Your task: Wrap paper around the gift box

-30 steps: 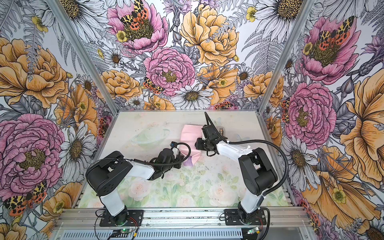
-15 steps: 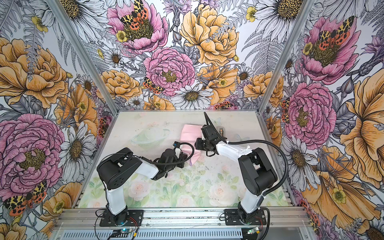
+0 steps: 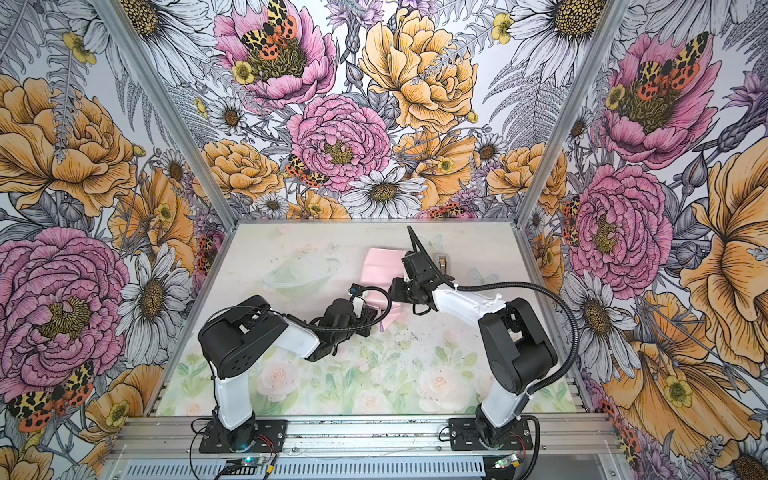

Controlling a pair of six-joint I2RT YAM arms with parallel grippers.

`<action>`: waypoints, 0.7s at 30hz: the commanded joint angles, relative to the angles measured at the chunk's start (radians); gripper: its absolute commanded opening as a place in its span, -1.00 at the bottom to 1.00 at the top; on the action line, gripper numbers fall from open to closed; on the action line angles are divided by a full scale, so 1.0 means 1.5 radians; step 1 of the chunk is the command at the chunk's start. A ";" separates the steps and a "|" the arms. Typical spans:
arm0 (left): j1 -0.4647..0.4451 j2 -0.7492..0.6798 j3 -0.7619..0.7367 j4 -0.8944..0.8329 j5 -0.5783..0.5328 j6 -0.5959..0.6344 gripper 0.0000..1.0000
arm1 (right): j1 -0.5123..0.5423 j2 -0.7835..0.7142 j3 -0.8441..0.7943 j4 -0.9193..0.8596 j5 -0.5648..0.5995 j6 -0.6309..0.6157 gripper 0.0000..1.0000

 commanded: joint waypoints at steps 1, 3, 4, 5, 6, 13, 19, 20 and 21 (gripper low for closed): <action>-0.004 0.000 0.006 -0.007 -0.013 0.014 -0.65 | -0.005 -0.067 -0.023 -0.025 0.016 -0.003 -0.03; -0.004 -0.001 0.005 -0.007 -0.014 0.015 -0.65 | -0.012 -0.103 -0.041 -0.024 0.020 0.001 -0.03; -0.004 -0.002 0.004 -0.008 -0.014 0.016 -0.65 | -0.015 -0.122 -0.053 -0.024 0.022 0.002 -0.03; -0.004 -0.003 0.004 -0.007 -0.013 0.017 -0.65 | -0.018 -0.142 -0.066 -0.024 0.025 0.004 -0.03; -0.004 -0.003 0.004 -0.007 -0.012 0.017 -0.65 | -0.020 -0.160 -0.078 -0.025 0.031 0.006 -0.03; -0.003 -0.004 0.005 -0.008 -0.008 0.018 -0.65 | -0.007 -0.290 -0.225 0.062 0.034 0.072 -0.45; -0.004 0.003 0.006 0.000 0.001 0.016 -0.65 | 0.019 -0.257 -0.352 0.310 -0.011 0.173 -0.78; -0.004 0.004 0.006 0.003 0.003 0.016 -0.65 | 0.027 -0.238 -0.360 0.344 -0.008 0.181 -0.83; -0.003 0.006 0.006 0.004 0.004 0.015 -0.66 | 0.034 -0.218 -0.362 0.369 -0.004 0.189 -0.86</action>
